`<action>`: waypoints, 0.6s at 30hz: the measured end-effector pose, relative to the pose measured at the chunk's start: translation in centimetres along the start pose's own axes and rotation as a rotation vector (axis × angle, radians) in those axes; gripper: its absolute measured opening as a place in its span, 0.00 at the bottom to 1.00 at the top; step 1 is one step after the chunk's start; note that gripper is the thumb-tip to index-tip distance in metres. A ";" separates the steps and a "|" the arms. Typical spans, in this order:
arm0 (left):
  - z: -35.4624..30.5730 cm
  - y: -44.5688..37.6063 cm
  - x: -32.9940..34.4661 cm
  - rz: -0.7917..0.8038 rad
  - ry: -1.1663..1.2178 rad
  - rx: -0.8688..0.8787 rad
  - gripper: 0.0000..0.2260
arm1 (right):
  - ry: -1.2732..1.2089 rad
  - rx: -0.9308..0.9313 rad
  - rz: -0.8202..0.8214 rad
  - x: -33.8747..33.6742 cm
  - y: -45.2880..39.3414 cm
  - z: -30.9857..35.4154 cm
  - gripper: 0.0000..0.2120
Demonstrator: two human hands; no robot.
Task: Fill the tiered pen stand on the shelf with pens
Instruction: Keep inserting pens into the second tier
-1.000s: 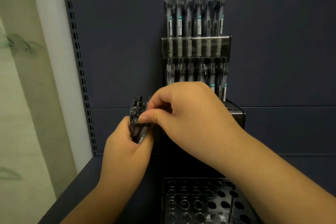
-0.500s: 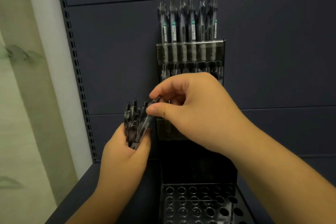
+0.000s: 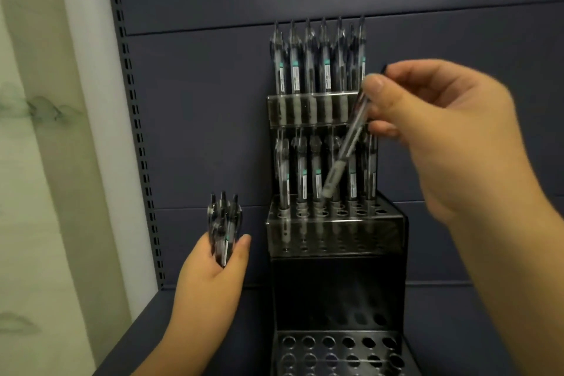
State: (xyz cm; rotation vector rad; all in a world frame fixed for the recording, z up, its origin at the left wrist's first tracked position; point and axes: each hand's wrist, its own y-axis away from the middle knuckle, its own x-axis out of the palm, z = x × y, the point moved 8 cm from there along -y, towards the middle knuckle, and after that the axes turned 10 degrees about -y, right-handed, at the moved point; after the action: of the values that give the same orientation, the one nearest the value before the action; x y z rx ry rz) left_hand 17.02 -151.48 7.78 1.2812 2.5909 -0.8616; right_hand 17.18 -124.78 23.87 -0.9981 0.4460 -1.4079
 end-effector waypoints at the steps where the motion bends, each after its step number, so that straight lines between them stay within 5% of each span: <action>1: 0.0 0.1 0.1 0.004 -0.014 0.007 0.09 | 0.019 -0.033 -0.012 -0.2 -0.1 0.3 0.05; 18: 0.1 0.5 1.3 0.054 -0.036 0.063 0.10 | 0.112 0.021 0.055 1.5 0.3 -3.1 0.05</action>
State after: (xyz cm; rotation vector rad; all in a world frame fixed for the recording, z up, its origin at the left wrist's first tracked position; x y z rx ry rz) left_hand 16.57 -150.39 6.96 1.3328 2.5088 -0.9550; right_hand 15.20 -127.21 22.38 -0.8867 0.5366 -1.4207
